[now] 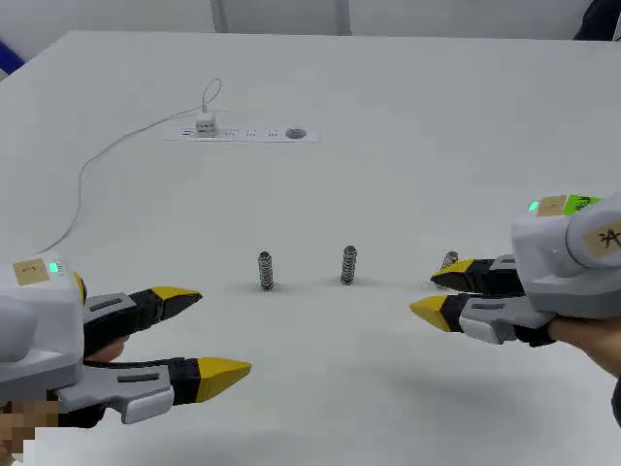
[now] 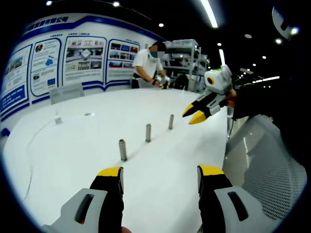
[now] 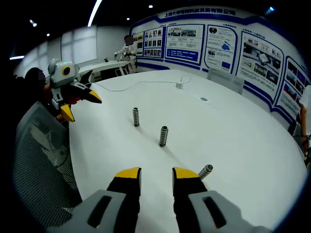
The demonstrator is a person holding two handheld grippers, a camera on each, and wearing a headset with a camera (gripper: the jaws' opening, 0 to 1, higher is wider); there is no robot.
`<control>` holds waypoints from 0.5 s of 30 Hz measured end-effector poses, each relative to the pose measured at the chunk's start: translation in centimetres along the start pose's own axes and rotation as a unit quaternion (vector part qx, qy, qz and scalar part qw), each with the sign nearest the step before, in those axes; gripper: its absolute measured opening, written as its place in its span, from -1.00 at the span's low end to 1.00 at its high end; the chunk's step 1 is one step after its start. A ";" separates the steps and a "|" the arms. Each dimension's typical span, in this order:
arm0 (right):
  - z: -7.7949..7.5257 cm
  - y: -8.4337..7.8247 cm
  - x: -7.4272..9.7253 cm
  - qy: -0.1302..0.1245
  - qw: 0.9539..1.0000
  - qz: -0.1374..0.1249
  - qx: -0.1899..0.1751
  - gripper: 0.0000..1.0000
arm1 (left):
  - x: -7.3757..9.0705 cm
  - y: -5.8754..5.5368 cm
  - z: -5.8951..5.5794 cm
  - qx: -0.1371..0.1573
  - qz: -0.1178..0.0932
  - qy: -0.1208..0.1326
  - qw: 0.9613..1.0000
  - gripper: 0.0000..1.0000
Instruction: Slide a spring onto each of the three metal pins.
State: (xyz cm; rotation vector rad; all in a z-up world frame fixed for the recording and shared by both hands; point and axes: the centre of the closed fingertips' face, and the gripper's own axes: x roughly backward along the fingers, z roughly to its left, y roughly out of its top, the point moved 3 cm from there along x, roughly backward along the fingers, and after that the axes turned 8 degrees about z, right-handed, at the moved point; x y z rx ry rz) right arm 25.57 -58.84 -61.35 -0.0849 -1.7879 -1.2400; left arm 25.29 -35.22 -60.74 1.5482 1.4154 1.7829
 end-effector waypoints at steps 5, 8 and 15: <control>-1.0 -1.3 0.8 -0.009 1.000 0.000 -0.014 -0.44 | -0.3 0.1 0.2 0.000 0.002 -0.002 1.000 0.26; -1.5 -2.0 1.4 -0.011 1.000 -0.004 -0.020 -0.41 | -0.6 0.2 0.1 -0.001 0.004 -0.006 1.000 0.26; -2.1 -3.1 2.5 -0.017 0.999 -0.015 -0.030 -0.34 | -1.0 0.4 0.1 -0.002 0.004 -0.010 1.000 0.26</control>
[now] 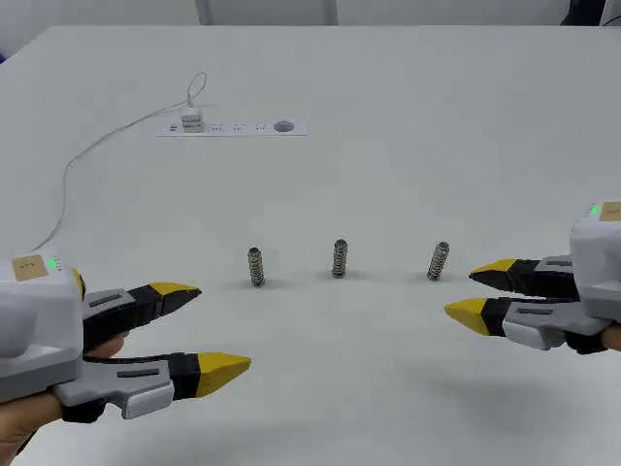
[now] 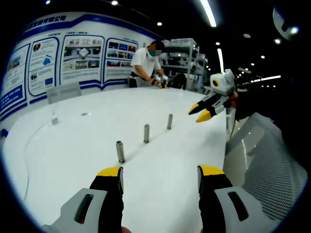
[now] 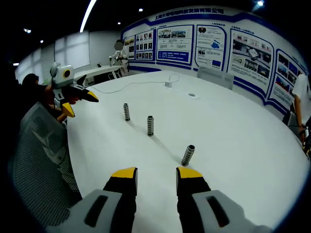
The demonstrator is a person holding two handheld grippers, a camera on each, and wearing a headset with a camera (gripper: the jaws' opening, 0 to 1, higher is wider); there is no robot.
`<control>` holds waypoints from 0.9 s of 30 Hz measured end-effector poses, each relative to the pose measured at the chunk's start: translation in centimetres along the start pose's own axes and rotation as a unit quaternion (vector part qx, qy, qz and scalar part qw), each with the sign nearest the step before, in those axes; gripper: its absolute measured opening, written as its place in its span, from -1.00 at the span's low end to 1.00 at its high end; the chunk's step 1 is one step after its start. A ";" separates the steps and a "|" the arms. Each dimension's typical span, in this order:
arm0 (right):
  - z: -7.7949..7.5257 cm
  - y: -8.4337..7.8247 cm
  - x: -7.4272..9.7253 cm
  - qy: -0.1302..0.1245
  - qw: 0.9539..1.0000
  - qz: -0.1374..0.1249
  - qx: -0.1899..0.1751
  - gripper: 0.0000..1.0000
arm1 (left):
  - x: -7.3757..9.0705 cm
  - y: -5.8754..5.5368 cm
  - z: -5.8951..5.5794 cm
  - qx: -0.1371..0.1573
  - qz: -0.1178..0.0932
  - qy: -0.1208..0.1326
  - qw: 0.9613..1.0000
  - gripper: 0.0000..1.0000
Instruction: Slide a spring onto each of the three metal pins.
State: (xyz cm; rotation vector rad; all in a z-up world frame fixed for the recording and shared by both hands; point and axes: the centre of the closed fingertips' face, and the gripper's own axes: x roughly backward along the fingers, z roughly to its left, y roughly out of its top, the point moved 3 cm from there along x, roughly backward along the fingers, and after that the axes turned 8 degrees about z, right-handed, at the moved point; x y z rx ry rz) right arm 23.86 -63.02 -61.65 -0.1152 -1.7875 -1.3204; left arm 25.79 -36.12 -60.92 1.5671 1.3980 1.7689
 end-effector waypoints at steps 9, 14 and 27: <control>-0.3 -0.5 1.1 -0.003 1.000 -0.016 -0.017 -0.17 | 0.1 -0.3 0.1 0.006 -0.001 0.004 1.000 0.26; -0.2 -0.7 1.3 -0.001 1.000 -0.022 -0.017 -0.10 | 0.1 -0.4 0.3 0.009 -0.001 0.006 1.000 0.26; -0.3 -1.1 1.8 -0.002 0.999 -0.031 -0.026 0.03 | 0.5 -0.9 0.4 0.015 0.000 0.013 1.000 0.26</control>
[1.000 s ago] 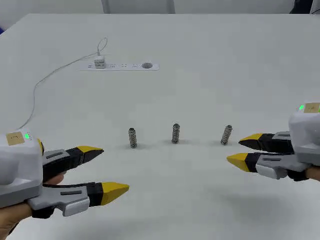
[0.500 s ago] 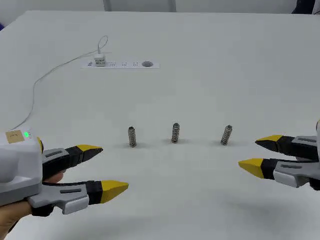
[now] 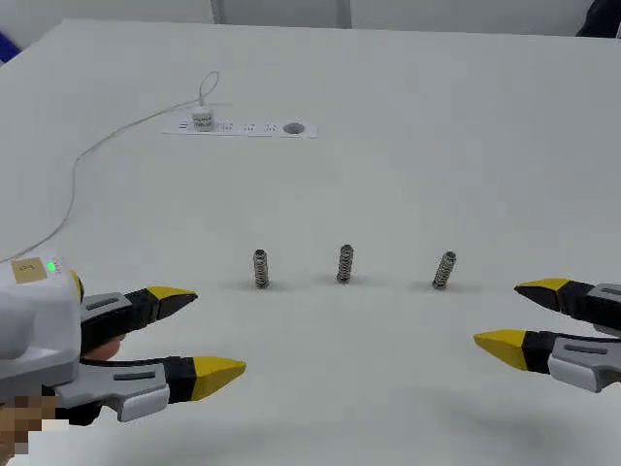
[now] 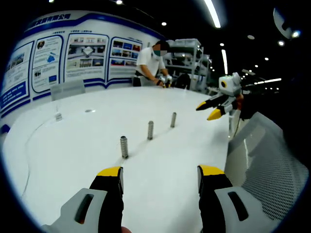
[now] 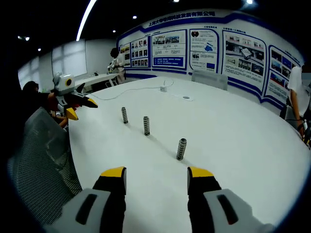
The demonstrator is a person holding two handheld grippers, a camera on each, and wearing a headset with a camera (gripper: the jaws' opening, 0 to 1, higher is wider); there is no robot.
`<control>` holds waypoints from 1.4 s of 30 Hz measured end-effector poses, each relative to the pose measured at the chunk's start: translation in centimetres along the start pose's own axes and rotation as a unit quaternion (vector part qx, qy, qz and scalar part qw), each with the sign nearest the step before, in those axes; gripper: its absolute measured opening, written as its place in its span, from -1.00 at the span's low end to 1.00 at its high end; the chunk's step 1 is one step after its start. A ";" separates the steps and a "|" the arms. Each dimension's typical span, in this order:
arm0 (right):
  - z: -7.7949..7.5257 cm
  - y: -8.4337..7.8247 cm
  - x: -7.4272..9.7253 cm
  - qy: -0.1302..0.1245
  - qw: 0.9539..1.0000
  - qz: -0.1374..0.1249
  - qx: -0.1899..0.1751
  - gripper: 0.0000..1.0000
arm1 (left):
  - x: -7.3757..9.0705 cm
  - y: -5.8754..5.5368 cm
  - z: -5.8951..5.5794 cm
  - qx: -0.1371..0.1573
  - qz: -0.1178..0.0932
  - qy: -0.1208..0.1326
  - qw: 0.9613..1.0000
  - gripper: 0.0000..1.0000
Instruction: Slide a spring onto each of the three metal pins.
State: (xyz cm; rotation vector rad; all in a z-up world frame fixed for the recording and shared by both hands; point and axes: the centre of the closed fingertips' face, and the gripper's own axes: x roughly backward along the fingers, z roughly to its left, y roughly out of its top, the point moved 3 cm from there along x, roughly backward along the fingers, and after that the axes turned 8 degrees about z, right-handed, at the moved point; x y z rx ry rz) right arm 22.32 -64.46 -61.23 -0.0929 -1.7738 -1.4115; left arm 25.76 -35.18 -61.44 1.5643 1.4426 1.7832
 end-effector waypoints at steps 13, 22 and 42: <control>0.3 0.4 0.3 -0.004 1.000 -0.005 -0.003 0.05 | 0.1 -0.4 0.1 0.006 -0.002 0.001 1.000 0.26; 0.4 0.1 0.4 -0.007 1.000 -0.005 -0.010 0.05 | 0.0 -0.2 0.3 0.006 -0.006 0.003 1.000 0.26; 0.4 -0.1 0.0 -0.006 1.000 -0.004 -0.011 0.05 | 0.2 -0.5 0.6 0.011 -0.005 0.013 1.000 0.26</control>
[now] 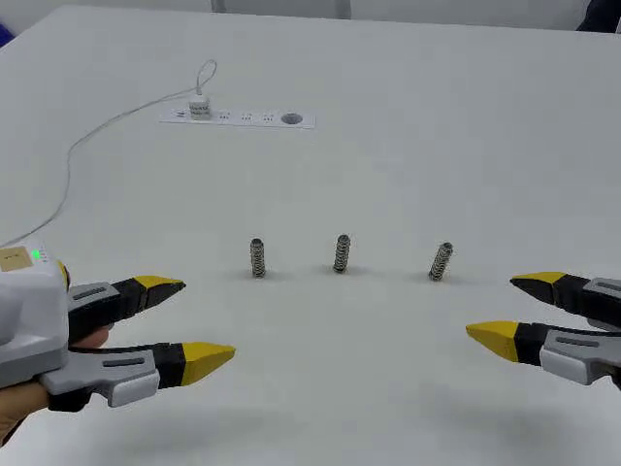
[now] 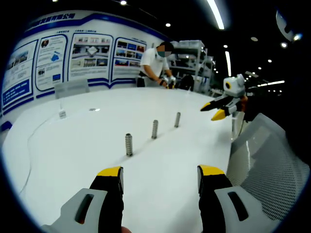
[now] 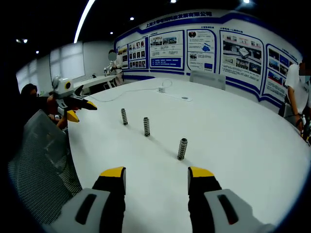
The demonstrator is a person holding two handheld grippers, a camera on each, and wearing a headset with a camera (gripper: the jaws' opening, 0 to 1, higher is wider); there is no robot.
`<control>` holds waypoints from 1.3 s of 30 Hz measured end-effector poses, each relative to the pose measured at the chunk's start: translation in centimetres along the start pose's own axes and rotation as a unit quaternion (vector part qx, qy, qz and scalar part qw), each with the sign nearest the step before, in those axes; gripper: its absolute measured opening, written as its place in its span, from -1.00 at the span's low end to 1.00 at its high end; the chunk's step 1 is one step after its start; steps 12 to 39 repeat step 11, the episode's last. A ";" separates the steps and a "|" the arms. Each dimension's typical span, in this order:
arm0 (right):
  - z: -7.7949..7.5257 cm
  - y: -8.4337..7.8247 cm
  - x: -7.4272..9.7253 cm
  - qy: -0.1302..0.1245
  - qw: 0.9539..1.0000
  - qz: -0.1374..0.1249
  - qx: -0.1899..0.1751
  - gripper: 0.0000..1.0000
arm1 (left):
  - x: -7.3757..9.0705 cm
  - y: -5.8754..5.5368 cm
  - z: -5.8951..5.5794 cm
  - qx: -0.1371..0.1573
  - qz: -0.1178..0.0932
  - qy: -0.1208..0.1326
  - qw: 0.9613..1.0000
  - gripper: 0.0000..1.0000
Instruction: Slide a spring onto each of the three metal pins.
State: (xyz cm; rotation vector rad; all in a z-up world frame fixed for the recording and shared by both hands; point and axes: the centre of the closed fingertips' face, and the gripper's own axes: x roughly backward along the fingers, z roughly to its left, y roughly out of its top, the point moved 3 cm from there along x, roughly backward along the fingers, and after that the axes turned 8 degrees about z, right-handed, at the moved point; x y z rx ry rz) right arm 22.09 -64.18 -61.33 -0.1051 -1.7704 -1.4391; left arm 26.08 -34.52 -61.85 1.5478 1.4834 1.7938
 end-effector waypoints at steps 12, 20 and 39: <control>-0.1 0.1 0.1 -0.003 1.000 0.001 -0.002 0.04 | 0.1 0.0 0.1 0.001 0.001 0.000 1.000 0.26; -0.1 0.1 0.1 -0.003 1.000 0.001 -0.002 0.04 | 0.1 0.0 0.1 0.001 0.001 0.000 1.000 0.26; -0.1 0.1 0.1 -0.003 1.000 0.001 -0.002 0.04 | 0.1 0.0 0.1 0.001 0.001 0.000 1.000 0.26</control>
